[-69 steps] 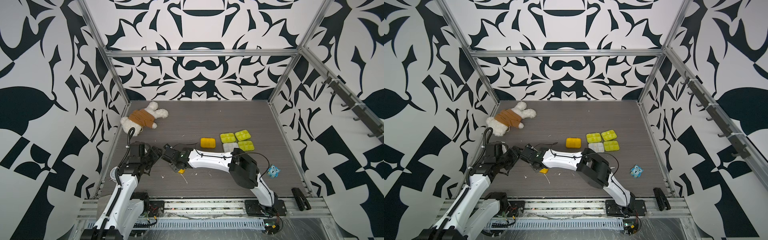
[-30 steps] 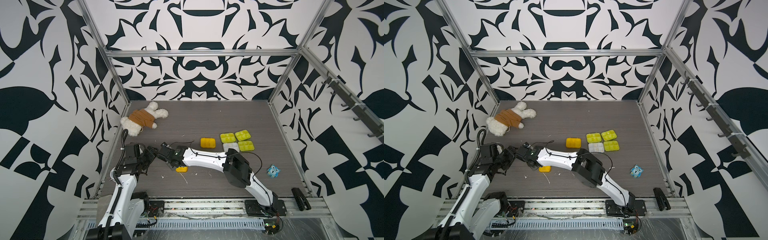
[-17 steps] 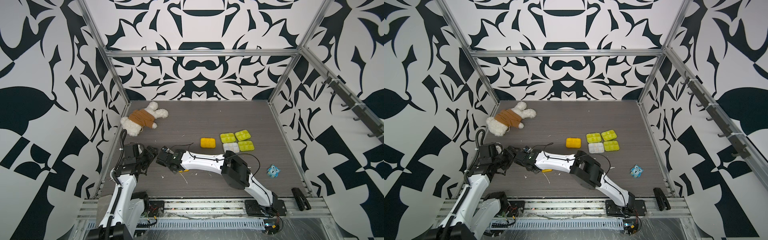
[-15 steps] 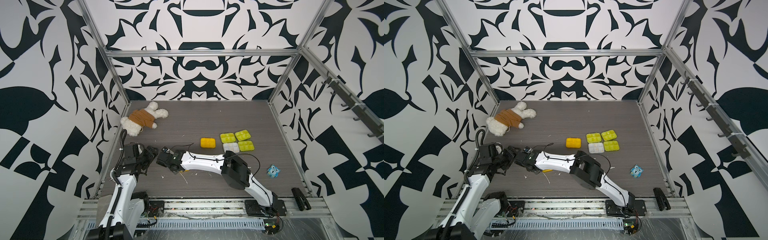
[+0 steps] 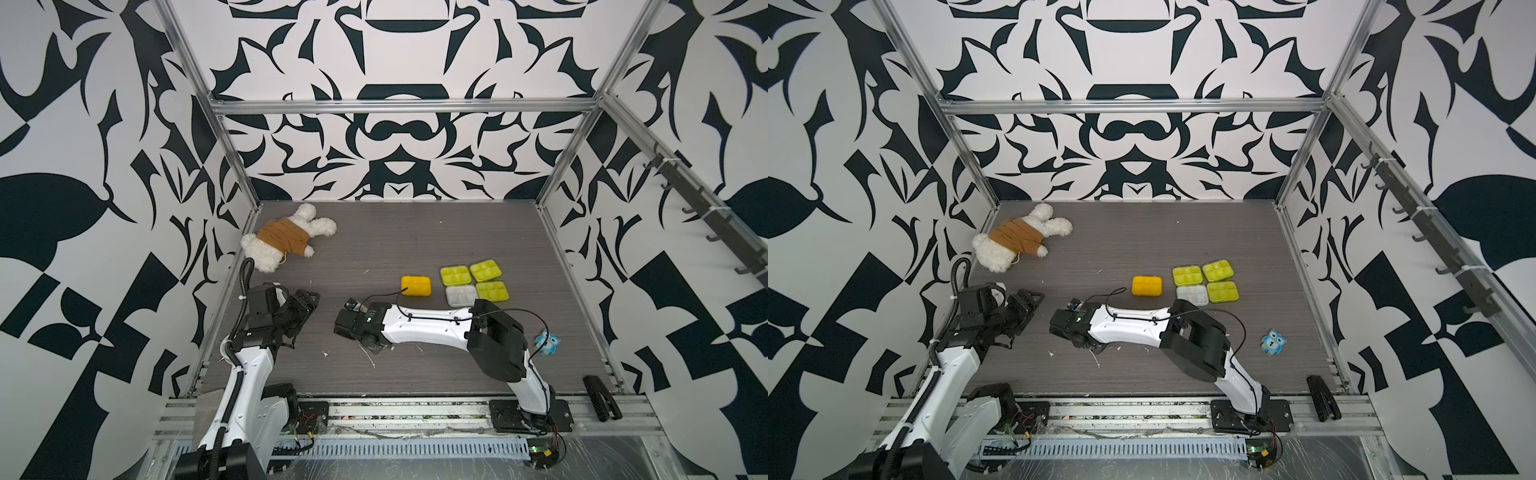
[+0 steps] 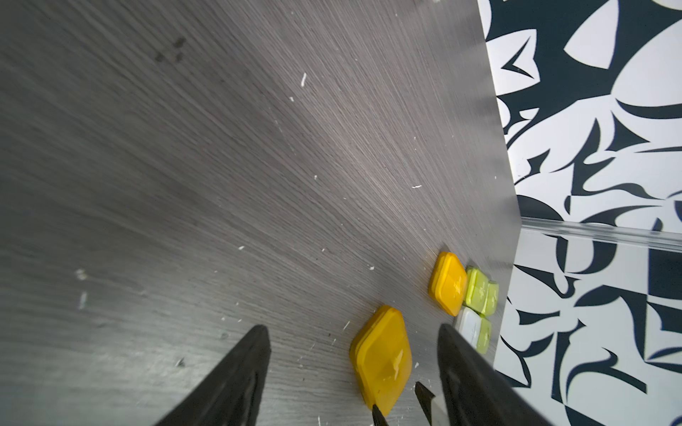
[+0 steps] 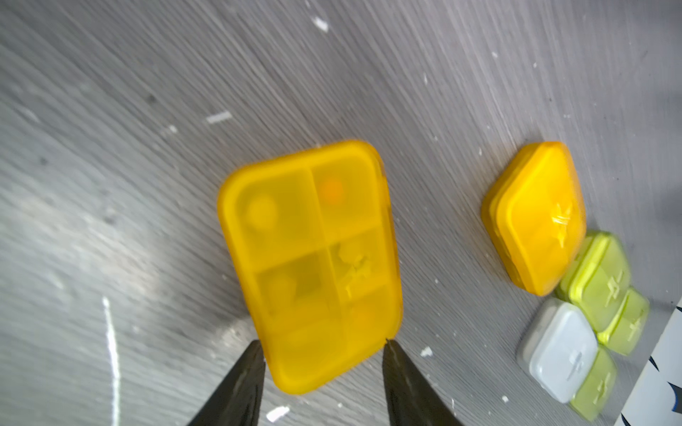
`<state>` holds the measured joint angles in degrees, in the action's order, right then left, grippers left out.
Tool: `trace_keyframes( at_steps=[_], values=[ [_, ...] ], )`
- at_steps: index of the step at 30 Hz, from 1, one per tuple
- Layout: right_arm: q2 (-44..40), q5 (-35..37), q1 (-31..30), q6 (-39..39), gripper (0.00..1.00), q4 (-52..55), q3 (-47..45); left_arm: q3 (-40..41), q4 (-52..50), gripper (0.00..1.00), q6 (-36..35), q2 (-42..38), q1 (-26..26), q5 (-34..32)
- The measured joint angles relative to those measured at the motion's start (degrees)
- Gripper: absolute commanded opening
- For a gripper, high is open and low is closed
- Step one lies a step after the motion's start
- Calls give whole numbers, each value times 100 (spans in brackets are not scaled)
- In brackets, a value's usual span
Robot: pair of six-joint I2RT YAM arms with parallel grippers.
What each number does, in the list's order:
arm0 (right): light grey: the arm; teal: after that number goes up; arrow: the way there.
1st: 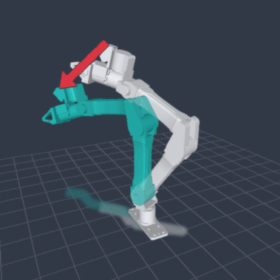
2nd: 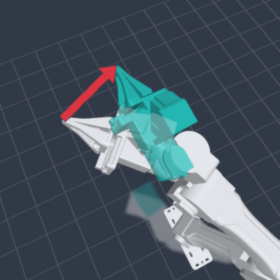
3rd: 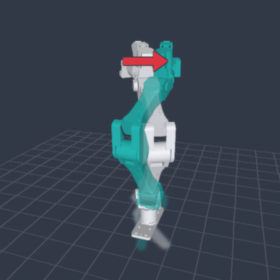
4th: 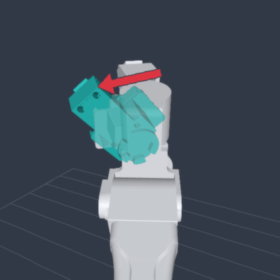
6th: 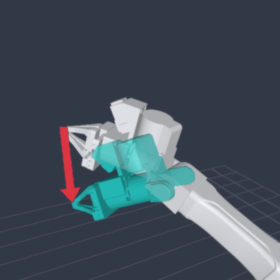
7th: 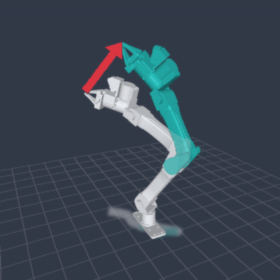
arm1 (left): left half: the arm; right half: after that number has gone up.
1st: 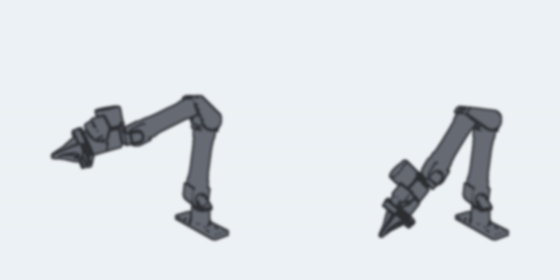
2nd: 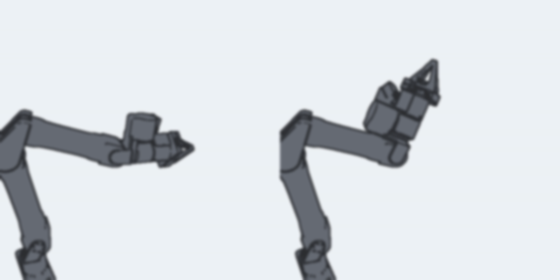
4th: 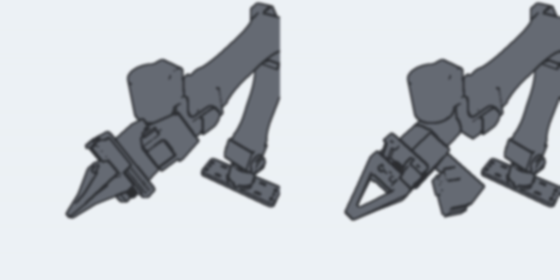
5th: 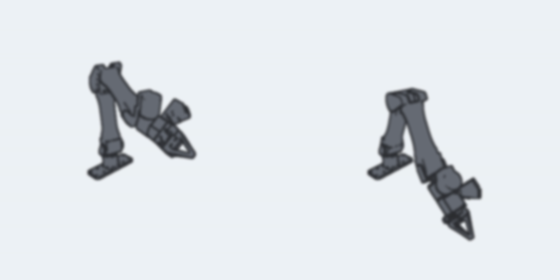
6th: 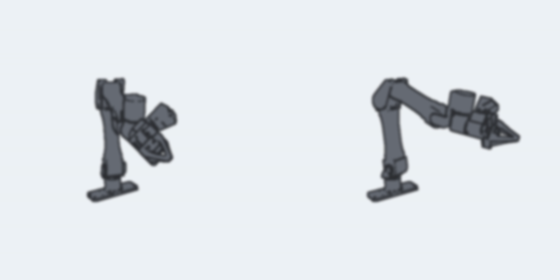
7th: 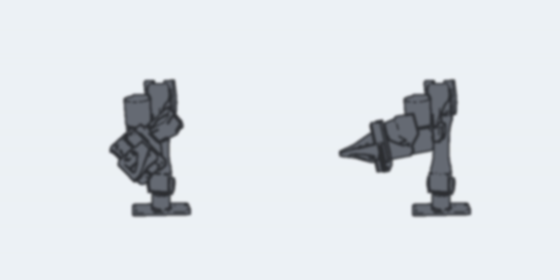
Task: Close pillboxes
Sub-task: Adjust the pillbox at the center of the board.
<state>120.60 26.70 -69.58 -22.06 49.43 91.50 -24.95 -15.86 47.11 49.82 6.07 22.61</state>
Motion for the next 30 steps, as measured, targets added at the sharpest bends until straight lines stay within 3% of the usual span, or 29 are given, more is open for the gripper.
trace_keyframes(
  at_steps=[3,6,12,21,30],
  values=[
    [-214,-15,170,9,54,-24,-317,24,225,58,-42,339,-179,188],
    [-313,-72,413,9,53,-109,-481,20,409,52,-127,660,-726,210],
    [-345,-175,739,9,52,-313,-599,-210,538,53,-214,1346,-2028,15],
    [-1163,-804,1032,-13,52,-817,-1296,-339,804,56,-127,2090,-2802,-232],
    [-1843,-1635,1665,-201,52,-1471,-2009,-811,1222,47,-107,3093,-3143,-254]
  ],
)
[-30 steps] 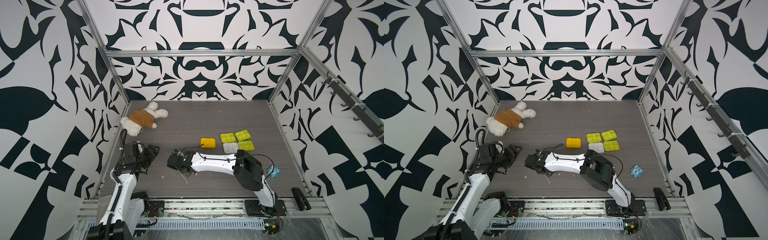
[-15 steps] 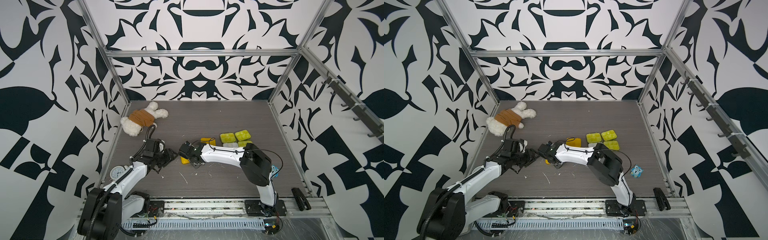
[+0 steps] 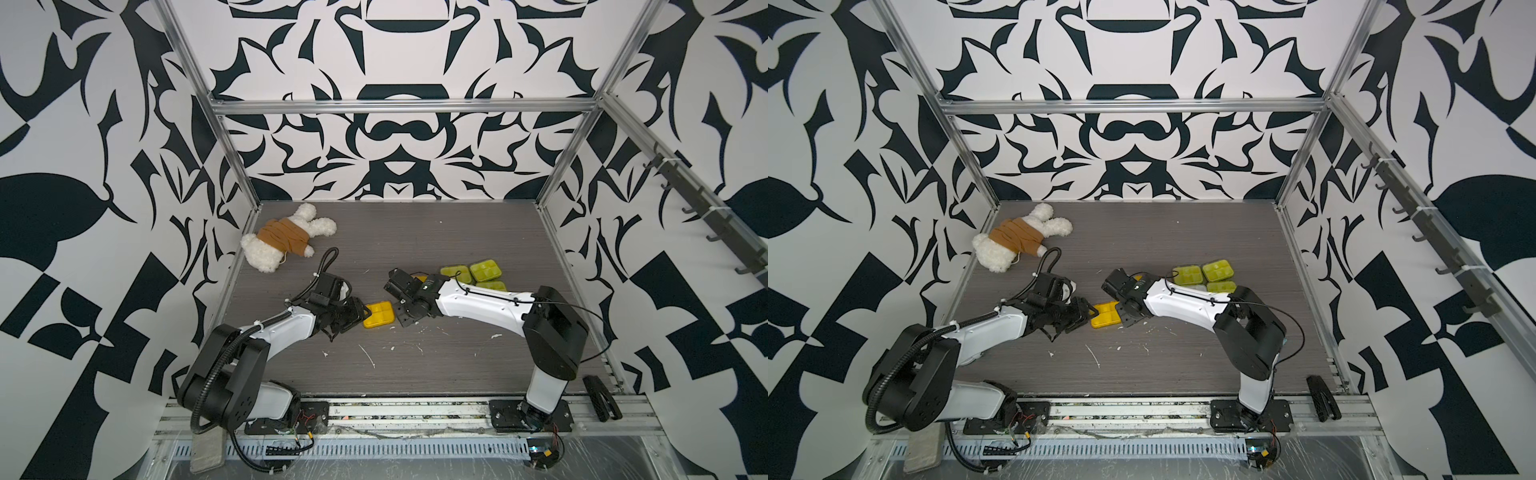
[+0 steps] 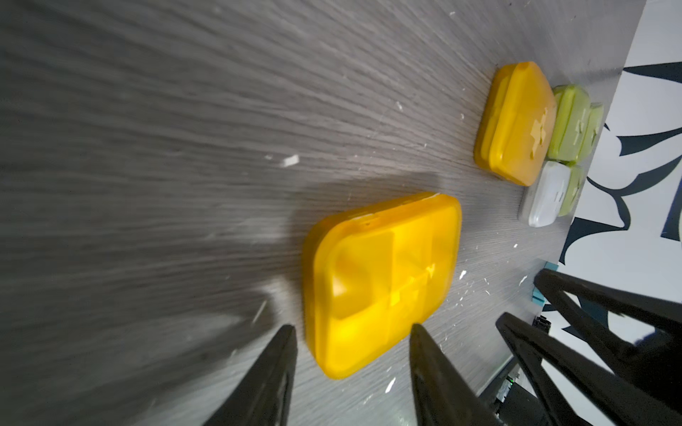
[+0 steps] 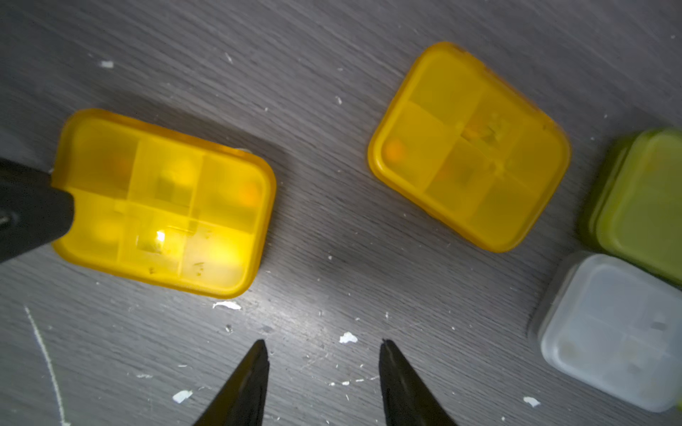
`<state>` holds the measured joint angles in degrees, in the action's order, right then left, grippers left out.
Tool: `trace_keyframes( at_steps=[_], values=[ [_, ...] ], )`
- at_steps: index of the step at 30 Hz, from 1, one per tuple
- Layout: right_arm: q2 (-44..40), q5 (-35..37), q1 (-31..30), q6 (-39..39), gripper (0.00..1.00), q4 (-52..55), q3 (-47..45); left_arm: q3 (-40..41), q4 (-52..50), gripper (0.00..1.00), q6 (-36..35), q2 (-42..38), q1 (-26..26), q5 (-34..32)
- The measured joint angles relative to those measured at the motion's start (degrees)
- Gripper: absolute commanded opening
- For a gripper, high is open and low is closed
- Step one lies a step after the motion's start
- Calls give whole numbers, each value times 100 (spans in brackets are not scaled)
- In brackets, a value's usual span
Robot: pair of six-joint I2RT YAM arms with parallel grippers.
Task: Close pillboxes
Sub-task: Adjust the pillbox at the center of the board, then move the pillbox to the center of the board.
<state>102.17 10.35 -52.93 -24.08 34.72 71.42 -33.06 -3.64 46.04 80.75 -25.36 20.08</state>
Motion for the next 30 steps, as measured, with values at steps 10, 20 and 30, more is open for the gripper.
trace_keyframes(
  at_steps=[10,20,30],
  values=[
    [-693,-205,612,-17,51,-157,-446,-555,227,45,-136,787,-361,-59],
    [-1189,-223,986,-9,52,-177,-761,-1311,396,45,-35,1259,-1279,-227],
    [-1582,-221,1215,7,51,-155,-1113,-2055,925,42,245,2090,-1775,-254]
  ],
)
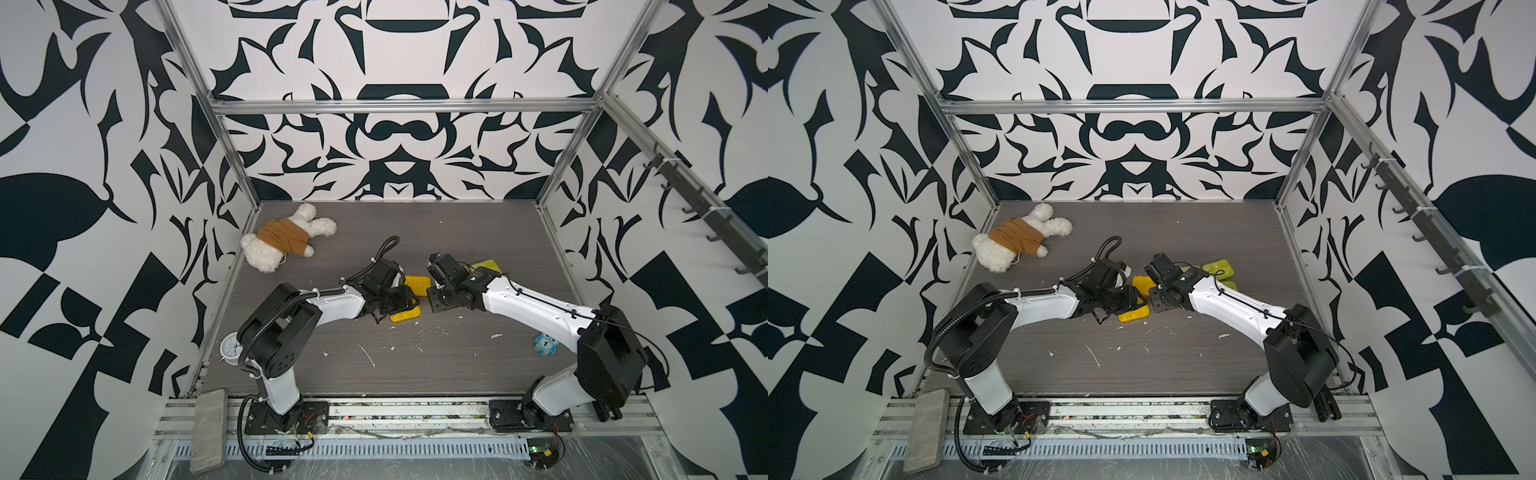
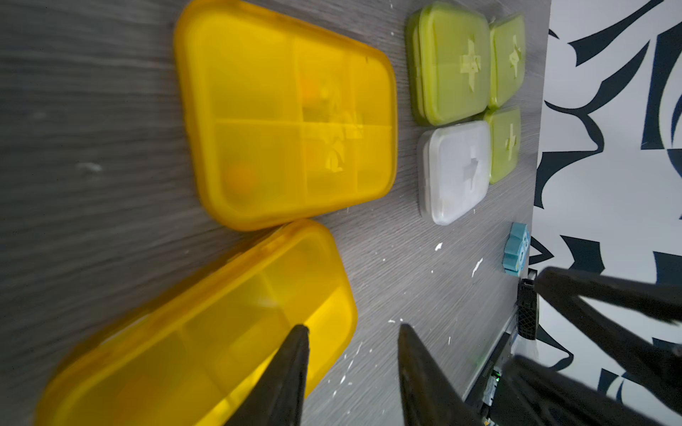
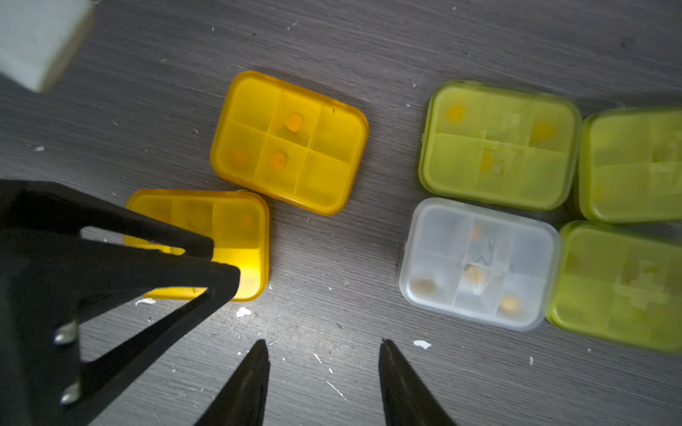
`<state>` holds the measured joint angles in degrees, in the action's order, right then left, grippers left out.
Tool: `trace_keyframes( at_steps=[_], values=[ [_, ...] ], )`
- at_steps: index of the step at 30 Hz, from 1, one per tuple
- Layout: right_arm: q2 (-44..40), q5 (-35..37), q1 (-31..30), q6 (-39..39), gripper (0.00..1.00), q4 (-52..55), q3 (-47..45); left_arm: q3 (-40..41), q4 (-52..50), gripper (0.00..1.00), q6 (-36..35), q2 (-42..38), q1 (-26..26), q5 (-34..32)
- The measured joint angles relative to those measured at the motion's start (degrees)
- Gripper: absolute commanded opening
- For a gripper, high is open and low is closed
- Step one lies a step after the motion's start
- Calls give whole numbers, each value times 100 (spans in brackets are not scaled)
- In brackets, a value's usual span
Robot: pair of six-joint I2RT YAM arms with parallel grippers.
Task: Close pillboxes
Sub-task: Move the pillbox to the center of the board.
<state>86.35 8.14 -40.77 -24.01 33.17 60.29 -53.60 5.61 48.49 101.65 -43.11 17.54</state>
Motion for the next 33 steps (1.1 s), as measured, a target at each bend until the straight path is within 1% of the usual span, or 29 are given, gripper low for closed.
trace_keyframes(
  at_steps=[5,12,14,20,27,33],
  values=[
    [-92,-2,35,9,52,-2,-63,-4,-245,44,-37,-201,-52,-212],
    [-76,-83,35,22,52,-31,-83,131,-1141,50,-280,-1270,68,-890],
    [-76,-90,35,24,53,-48,-83,234,-1329,51,-330,-1405,125,-988],
    [-46,-87,35,57,53,-46,-81,382,-1947,54,-396,-1204,190,-1047],
    [-26,-81,35,72,53,-35,-81,426,-1779,54,-402,-791,164,-785],
    [-28,-42,42,87,53,-9,-81,166,-1617,53,-470,-444,107,-654]
  ],
)
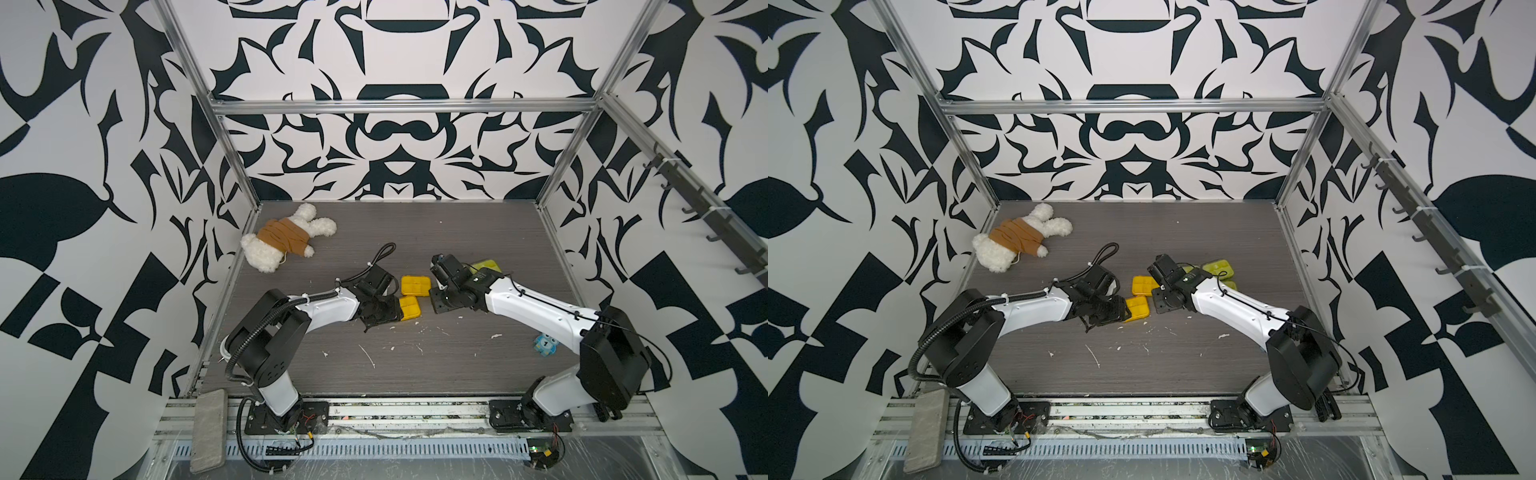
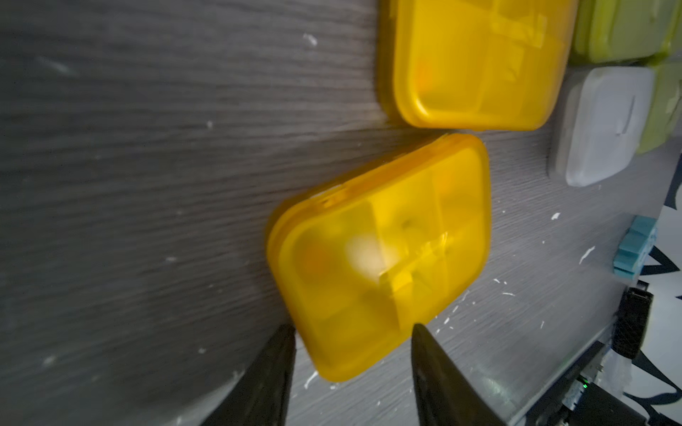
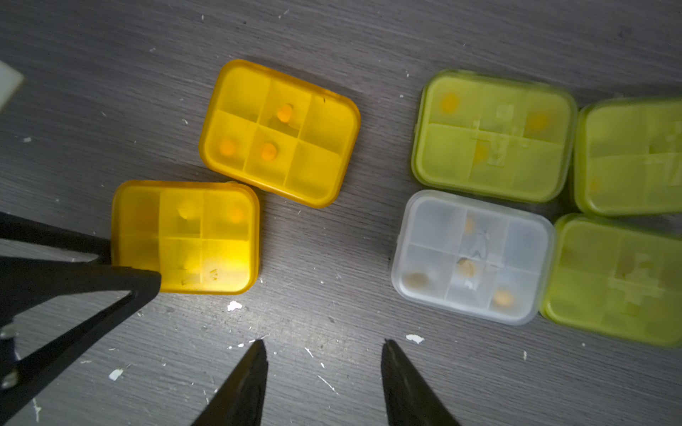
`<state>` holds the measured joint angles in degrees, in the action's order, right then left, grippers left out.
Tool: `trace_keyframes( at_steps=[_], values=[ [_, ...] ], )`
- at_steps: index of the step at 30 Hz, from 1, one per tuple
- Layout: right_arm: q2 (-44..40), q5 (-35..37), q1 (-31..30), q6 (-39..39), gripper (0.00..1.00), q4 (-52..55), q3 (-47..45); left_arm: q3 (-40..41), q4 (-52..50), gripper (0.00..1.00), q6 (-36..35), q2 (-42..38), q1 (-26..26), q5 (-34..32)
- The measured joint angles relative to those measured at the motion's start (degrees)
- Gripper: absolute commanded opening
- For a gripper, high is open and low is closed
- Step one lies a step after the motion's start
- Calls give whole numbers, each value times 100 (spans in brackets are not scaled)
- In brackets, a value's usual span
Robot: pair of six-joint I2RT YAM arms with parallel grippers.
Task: Close pillboxes
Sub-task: Move the pillbox to the center of the board.
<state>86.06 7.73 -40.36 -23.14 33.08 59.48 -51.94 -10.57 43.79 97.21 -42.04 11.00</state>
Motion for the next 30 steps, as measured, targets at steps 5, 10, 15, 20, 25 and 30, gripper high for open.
trace_keyframes(
  at_steps=[5,10,15,20,25,30],
  values=[
    [0,2,17,2,53,7,0,-376,59,51,-149,247,-9,48],
    [-4,2,57,20,53,9,0,-774,164,49,-197,612,-122,103],
    [-52,-2,92,20,53,7,-35,-938,361,48,-98,831,-459,179],
    [-61,-72,92,11,51,9,-229,-940,579,48,116,909,-723,192],
    [-105,-304,79,-125,44,-37,-713,-940,669,49,160,905,-739,151],
    [-157,-568,-98,-247,38,-142,-1145,-940,507,49,48,793,-568,28]
  ],
)
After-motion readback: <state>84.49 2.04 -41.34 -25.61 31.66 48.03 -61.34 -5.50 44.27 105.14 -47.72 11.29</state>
